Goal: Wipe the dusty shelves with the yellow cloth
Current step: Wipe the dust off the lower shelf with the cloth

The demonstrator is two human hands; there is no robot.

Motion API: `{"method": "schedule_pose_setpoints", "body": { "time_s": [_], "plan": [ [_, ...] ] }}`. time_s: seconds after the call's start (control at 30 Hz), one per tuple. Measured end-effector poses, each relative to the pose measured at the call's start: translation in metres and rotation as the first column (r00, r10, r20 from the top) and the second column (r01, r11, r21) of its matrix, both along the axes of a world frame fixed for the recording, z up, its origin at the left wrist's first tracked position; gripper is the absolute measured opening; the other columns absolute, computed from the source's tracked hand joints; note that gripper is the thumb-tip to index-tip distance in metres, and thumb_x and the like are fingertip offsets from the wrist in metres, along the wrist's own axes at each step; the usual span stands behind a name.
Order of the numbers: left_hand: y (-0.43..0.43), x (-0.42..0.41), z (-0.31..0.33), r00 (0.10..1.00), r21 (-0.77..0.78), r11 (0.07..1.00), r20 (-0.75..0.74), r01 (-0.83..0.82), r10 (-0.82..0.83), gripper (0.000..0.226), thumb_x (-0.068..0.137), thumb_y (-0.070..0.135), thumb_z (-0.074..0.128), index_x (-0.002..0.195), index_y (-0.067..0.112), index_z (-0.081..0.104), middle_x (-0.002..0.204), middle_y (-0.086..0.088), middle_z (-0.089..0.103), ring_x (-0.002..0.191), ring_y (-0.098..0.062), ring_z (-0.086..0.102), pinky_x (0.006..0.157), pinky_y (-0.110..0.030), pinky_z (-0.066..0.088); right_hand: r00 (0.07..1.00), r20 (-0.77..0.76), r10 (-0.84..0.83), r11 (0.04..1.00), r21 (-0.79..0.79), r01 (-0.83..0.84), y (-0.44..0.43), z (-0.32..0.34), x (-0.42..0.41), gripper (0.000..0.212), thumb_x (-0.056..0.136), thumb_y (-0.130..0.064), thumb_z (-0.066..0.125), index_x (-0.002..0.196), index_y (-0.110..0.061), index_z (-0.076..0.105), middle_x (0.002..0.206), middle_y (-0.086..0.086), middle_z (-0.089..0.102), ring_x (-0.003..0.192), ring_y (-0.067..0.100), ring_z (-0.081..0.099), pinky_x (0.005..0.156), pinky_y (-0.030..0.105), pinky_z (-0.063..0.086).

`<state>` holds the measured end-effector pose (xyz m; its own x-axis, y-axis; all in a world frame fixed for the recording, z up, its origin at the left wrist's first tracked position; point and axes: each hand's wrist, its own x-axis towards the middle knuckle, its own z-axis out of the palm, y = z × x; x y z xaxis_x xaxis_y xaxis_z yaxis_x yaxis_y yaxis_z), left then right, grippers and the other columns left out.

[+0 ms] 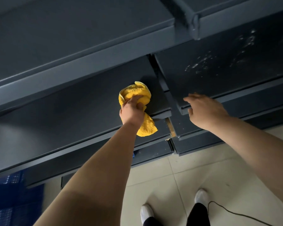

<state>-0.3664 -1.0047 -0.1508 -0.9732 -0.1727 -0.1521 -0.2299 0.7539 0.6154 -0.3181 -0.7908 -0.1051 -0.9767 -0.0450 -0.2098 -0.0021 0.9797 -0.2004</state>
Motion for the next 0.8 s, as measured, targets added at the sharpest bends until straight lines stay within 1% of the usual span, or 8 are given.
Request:
{"method": "schedule_pose_setpoints", "body": {
  "time_s": [0.17,0.27,0.37,0.5,0.57,0.63,0.73,0.8],
  "plan": [
    [0.057,-0.006,0.018,0.986,0.434,0.887,0.109,-0.160,0.124,0.033,0.097,0.020,0.050,0.128,0.029,0.058,0.113,-0.001,0.063,0.105,-0.023,0.060,0.090,-0.032,0.047,1.000,-0.013,-0.024,0.999,-0.039,0.024,0.037,0.003,-0.003,0.050,0.094,-0.012,0.051,0.142,-0.020,0.044,0.143,0.001,0.049,0.128,0.024,0.049,0.099,0.041,0.048],
    [0.097,-0.013,0.030,0.986,0.534,0.831,0.131,-0.156,0.101,0.030,0.096,0.020,0.053,0.124,0.028,0.061,0.113,-0.001,0.067,0.104,-0.023,0.063,0.098,-0.038,0.049,0.999,-0.025,-0.031,0.998,-0.064,0.030,0.051,0.008,-0.007,0.049,0.094,-0.010,0.050,0.141,-0.020,0.045,0.140,0.003,0.051,0.126,0.025,0.050,0.095,0.040,0.049],
    [0.141,-0.022,0.044,0.994,0.562,0.822,0.097,-0.093,0.046,0.032,0.096,0.022,0.053,0.127,0.027,0.059,0.116,0.002,0.065,0.107,-0.020,0.061,0.098,-0.034,0.047,0.997,-0.063,-0.050,0.995,-0.087,0.045,0.064,0.011,-0.014,0.047,0.093,-0.008,0.048,0.138,-0.020,0.046,0.134,0.007,0.054,0.120,0.029,0.053,0.090,0.041,0.051],
    [0.173,-0.027,0.054,0.995,0.581,0.814,0.076,0.003,-0.058,0.042,0.098,0.022,0.051,0.140,0.024,0.049,0.130,0.005,0.057,0.096,-0.005,0.058,0.078,-0.015,0.045,0.981,-0.160,-0.114,0.988,-0.126,0.095,0.079,0.010,-0.024,0.051,0.094,-0.005,0.044,0.143,-0.016,0.038,0.131,0.012,0.054,0.117,0.034,0.053,0.086,0.042,0.048],
    [0.164,-0.022,0.054,1.000,0.489,0.872,-0.008,0.010,-0.007,0.041,0.096,0.010,0.047,0.133,0.023,0.055,0.110,0.007,0.063,0.088,-0.007,0.060,0.063,-0.010,0.045,0.975,-0.198,-0.098,0.986,-0.150,0.068,0.081,0.006,-0.026,0.049,0.096,-0.010,0.045,0.144,-0.015,0.035,0.136,0.014,0.048,0.122,0.036,0.049,0.089,0.042,0.047],
    [0.147,-0.019,0.049,0.998,0.286,0.958,-0.060,-0.012,0.030,0.045,0.089,0.006,0.043,0.124,0.025,0.062,0.105,0.003,0.066,0.094,-0.018,0.061,0.062,-0.018,0.043,0.985,-0.175,-0.004,0.989,-0.145,-0.022,0.078,0.000,-0.028,0.049,0.099,-0.027,0.045,0.146,-0.021,0.032,0.151,0.012,0.031,0.136,0.037,0.035,0.101,0.046,0.041],
    [0.119,-0.018,0.037,0.999,-0.029,0.999,0.030,-0.025,0.026,0.049,0.086,0.007,0.041,0.129,0.025,0.057,0.130,-0.004,0.056,0.121,-0.029,0.046,0.086,-0.035,0.045,0.986,-0.056,0.158,0.984,-0.069,-0.162,0.065,-0.016,-0.038,0.063,0.096,-0.051,0.042,0.151,-0.034,0.019,0.162,0.006,-0.003,0.147,0.040,0.005,0.116,0.052,0.021],
    [0.105,-0.018,0.032,0.994,-0.180,0.982,0.101,0.049,-0.031,0.052,0.088,0.011,0.041,0.137,0.027,0.049,0.146,0.000,0.041,0.133,-0.029,0.033,0.105,-0.044,0.038,0.986,-0.005,0.166,0.986,-0.035,-0.166,0.056,-0.026,-0.047,0.067,0.094,-0.059,0.037,0.152,-0.037,0.009,0.162,0.005,-0.011,0.146,0.043,-0.008,0.119,0.052,0.008]
  ]
}}
